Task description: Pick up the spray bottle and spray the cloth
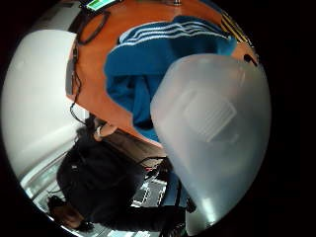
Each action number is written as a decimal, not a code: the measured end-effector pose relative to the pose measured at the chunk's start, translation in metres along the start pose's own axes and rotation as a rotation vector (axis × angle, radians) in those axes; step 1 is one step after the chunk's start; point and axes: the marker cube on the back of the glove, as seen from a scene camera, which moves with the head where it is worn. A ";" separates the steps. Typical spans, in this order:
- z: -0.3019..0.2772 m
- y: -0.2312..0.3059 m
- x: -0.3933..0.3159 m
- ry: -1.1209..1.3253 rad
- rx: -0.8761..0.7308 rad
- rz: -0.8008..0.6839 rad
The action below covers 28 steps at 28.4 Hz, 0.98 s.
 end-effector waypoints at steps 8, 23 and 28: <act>0.008 -0.005 -0.008 -0.039 -0.013 -0.036; -0.106 -0.023 -0.079 -0.765 0.444 -0.354; -0.120 -0.043 -0.106 -1.030 0.627 -0.433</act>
